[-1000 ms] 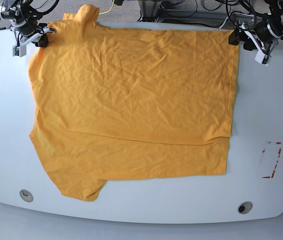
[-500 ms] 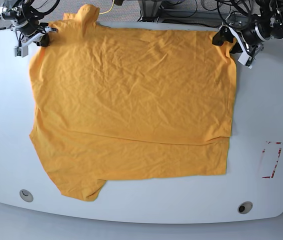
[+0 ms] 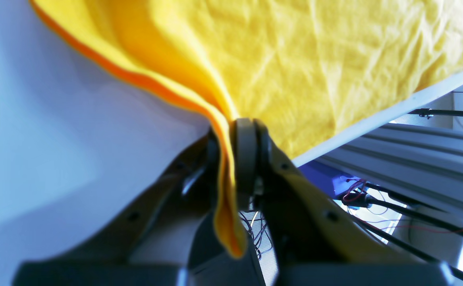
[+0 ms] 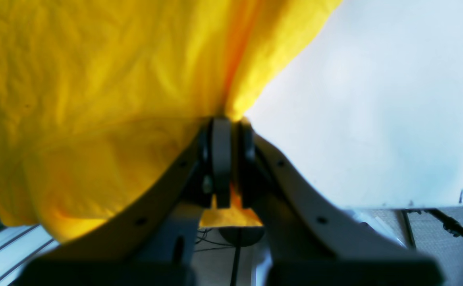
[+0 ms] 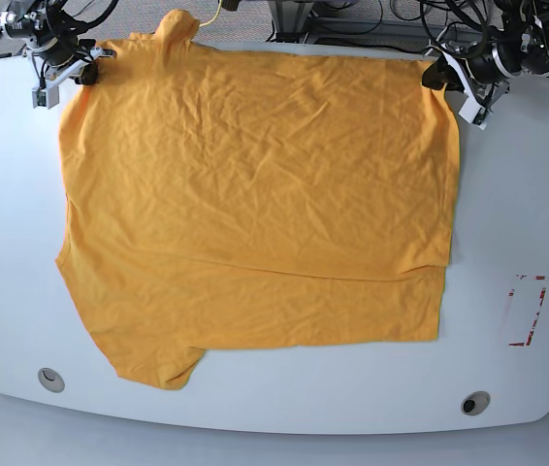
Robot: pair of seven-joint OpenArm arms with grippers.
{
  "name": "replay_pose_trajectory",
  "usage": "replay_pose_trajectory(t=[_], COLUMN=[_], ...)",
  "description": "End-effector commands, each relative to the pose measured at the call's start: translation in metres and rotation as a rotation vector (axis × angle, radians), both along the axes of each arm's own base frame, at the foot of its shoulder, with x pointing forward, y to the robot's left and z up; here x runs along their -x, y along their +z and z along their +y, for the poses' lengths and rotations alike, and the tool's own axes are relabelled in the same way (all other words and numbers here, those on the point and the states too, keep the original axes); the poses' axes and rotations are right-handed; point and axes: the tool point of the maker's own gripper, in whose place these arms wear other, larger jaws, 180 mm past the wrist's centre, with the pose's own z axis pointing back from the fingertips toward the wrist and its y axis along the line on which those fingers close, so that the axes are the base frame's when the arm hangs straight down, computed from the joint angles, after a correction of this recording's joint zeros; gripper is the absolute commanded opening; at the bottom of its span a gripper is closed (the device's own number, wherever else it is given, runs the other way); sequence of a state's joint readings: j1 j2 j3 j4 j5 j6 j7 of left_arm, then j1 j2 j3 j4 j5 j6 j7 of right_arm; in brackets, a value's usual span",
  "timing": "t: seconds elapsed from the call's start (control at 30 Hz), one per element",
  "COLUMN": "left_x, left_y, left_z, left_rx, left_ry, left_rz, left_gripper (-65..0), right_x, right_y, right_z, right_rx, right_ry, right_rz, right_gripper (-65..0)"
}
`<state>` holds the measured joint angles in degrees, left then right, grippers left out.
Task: Layout the t-shirt on the table in an organized manner, then fold the t-shirt properly
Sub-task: 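Pull the grasped edge taut, moving the left gripper away from the right, then drag the shirt edge with the left gripper across the shirt, folding it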
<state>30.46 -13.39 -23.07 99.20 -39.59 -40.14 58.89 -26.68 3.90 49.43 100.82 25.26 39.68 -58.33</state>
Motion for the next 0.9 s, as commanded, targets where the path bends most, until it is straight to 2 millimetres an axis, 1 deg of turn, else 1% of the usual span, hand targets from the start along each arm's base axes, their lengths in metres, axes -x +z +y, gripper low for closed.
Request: replay_pose_trajectory(t=[0.0,0.1,0.2,0.27,0.43,0.5,0.63,0.67,0.7,0.8,0.87], left_x=[0.012,0.007,-0.003,-0.007,-0.016,-0.019,-0.016,-0.020,-0.022,-0.031,-0.034], left_y=[-0.006,0.000,0.014,0.022,0.040,0.047,0.053,0.058,0.060,0.066,0.072], left_z=[0.007,0.010,0.015,0.016,0.020,0.026,0.046,0.052,0.055,0.067,0.079], left_rx=[-0.049,-0.060,-0.085,-0.100,-0.135,-0.160,-0.233,-0.259,-0.269,-0.308,-0.341], left_ry=[-0.023,-0.022,-0.018,-0.023,-0.028,-0.021,-0.016,-0.016,-0.015,0.004,0.023], left_rz=[0.054,0.031,-0.021,-0.050,-0.110,-0.125,-0.095,-0.099,-0.102,-0.101,-0.098], left_gripper=[-64.0,-65.0,-65.0,-65.0,-65.0,-65.0,-65.0,-65.0,-65.0,-65.0,-65.0], right_x=[0.001,-0.001,-0.005,-0.003,-0.007,-0.002,-0.004,-0.004,-0.004,-0.009,-0.012], right_y=[0.005,0.007,0.015,0.019,0.036,0.039,0.046,0.047,0.047,0.051,0.053], right_z=[-0.005,-0.005,-0.005,-0.002,0.003,0.006,0.007,0.007,0.007,0.012,0.015], right_rx=[0.025,0.032,0.052,0.058,0.099,0.108,0.128,0.130,0.129,0.097,0.076], right_ry=[0.013,0.017,0.028,0.031,0.054,0.064,0.079,0.082,0.083,0.088,0.087], right_rz=[0.002,-0.005,-0.023,-0.027,-0.058,-0.043,-0.036,-0.034,-0.031,-0.065,-0.084], right_gripper=[-65.0,-65.0,-65.0,-65.0,-65.0,-65.0,-65.0,-65.0,-65.0,-65.0,-65.0])
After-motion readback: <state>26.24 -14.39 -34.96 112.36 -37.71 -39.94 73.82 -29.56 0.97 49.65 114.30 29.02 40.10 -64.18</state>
